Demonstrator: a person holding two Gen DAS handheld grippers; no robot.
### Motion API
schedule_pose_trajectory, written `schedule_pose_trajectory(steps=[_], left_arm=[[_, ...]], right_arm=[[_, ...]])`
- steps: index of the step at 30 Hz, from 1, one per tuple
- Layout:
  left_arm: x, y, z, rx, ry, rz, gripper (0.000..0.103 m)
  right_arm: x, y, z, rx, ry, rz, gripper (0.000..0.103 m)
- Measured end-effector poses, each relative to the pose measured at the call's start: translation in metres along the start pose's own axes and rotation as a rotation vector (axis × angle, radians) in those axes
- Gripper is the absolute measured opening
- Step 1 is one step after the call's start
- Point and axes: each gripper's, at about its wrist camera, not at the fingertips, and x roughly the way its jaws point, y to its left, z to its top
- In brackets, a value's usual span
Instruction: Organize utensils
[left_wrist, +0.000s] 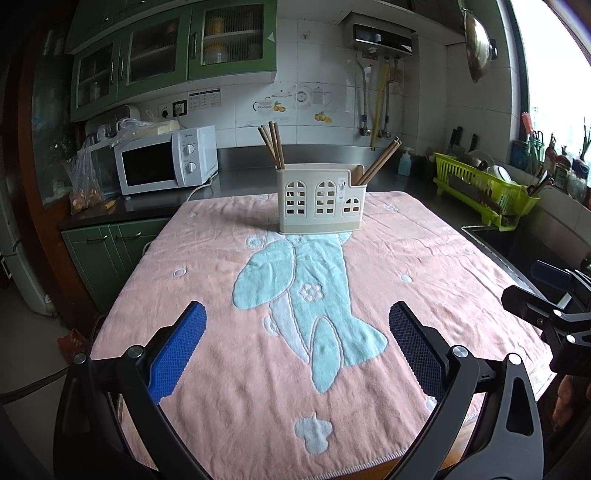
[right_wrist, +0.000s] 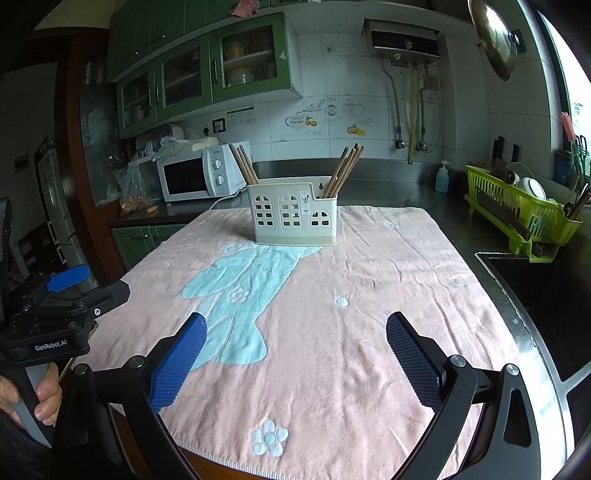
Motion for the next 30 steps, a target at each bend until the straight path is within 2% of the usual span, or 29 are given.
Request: schedule_pose_trajectory(steps=[30], left_arm=[[-0.004, 0.003, -0.002, -0.005, -0.008, 0.022, 0.098]], right_arm=[[-0.001, 0.02, 0.005, -0.036, -0.002, 0.03, 0.095]])
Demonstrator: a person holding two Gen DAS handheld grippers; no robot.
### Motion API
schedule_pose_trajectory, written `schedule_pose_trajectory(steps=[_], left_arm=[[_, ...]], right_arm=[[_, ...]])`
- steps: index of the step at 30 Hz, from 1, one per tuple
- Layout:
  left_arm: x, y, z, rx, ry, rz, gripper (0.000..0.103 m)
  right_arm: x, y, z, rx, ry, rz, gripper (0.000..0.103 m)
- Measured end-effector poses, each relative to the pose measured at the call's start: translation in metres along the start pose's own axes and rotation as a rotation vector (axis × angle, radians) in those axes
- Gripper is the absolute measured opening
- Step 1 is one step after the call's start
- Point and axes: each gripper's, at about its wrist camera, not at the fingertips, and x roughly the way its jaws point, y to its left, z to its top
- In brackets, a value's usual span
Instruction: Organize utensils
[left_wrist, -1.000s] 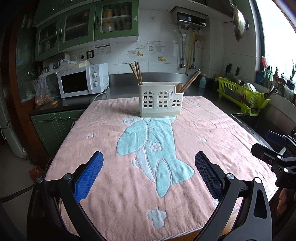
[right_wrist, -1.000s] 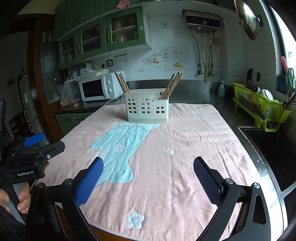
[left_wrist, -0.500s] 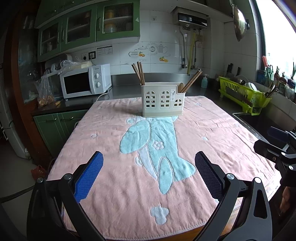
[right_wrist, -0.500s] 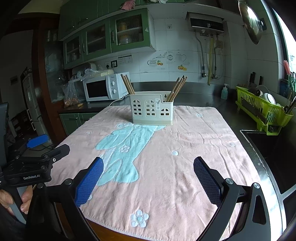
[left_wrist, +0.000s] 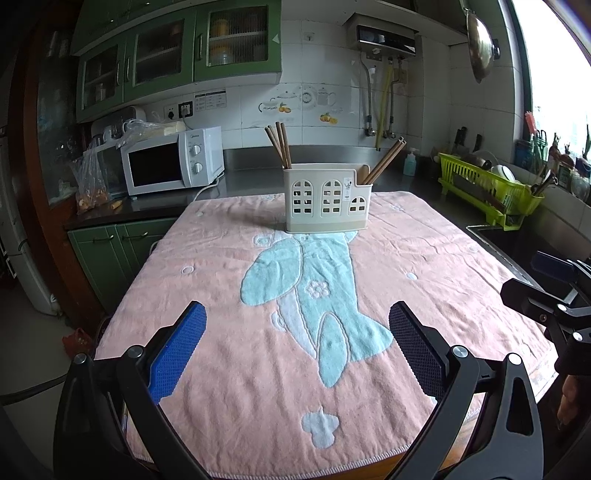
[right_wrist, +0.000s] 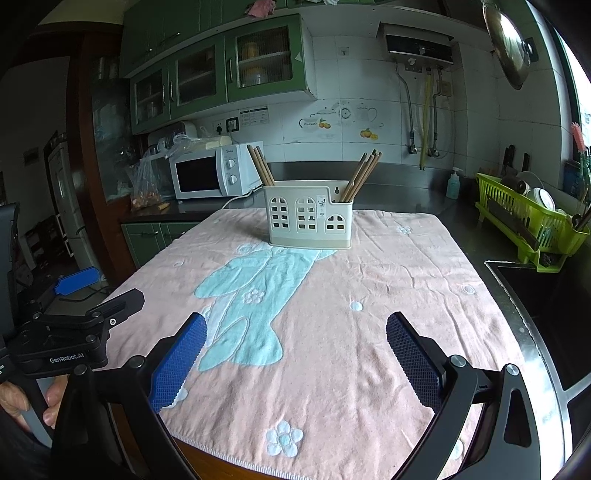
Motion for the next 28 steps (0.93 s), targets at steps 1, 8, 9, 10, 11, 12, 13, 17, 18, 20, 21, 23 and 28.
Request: schedule_pose_trajectory(steps=[1, 8, 9, 10, 11, 12, 13, 17, 18, 20, 21, 23, 28], left_arm=[[0.0, 0.0, 0.0, 0.002, 0.002, 0.001, 0.098], [0.003, 0.004, 0.003, -0.013, 0.002, 0.01, 0.098], [0.004, 0.004, 0.003, -0.012, 0.004, 0.01, 0.098], [0.005, 0.004, 0.003, -0.011, 0.005, 0.013, 0.098], [0.006, 0.005, 0.003, -0.011, 0.006, 0.016, 0.098], [0.006, 0.006, 0.004, -0.013, 0.007, 0.017, 0.098], [0.007, 0.007, 0.004, -0.014, 0.008, 0.018, 0.098], [0.011, 0.008, 0.005, -0.019, 0.014, 0.023, 0.098], [0.011, 0.008, 0.005, -0.02, 0.014, 0.021, 0.098], [0.012, 0.008, 0.005, -0.017, 0.013, 0.019, 0.098], [0.013, 0.008, 0.005, -0.015, 0.014, 0.019, 0.098], [0.014, 0.007, 0.005, -0.012, 0.016, 0.016, 0.098], [0.015, 0.006, 0.006, -0.006, 0.016, 0.018, 0.098]], right_arm=[[0.001, 0.0, 0.001, -0.001, 0.002, 0.0, 0.095], [0.007, 0.002, 0.004, -0.006, 0.0, 0.006, 0.095], [0.009, 0.002, 0.005, -0.006, 0.001, 0.008, 0.095], [0.01, 0.002, 0.006, -0.003, 0.002, 0.011, 0.095], [0.011, 0.002, 0.007, -0.002, 0.003, 0.017, 0.095], [0.013, 0.003, 0.007, -0.004, 0.004, 0.018, 0.095], [0.014, 0.004, 0.008, -0.006, 0.004, 0.016, 0.095], [0.017, 0.005, 0.008, -0.009, 0.012, 0.02, 0.095], [0.018, 0.005, 0.008, -0.011, 0.013, 0.019, 0.095], [0.019, 0.005, 0.008, -0.013, 0.014, 0.017, 0.095], [0.019, 0.004, 0.008, -0.011, 0.015, 0.018, 0.095], [0.02, 0.004, 0.008, -0.012, 0.015, 0.018, 0.095], [0.02, 0.004, 0.008, -0.011, 0.012, 0.02, 0.095]])
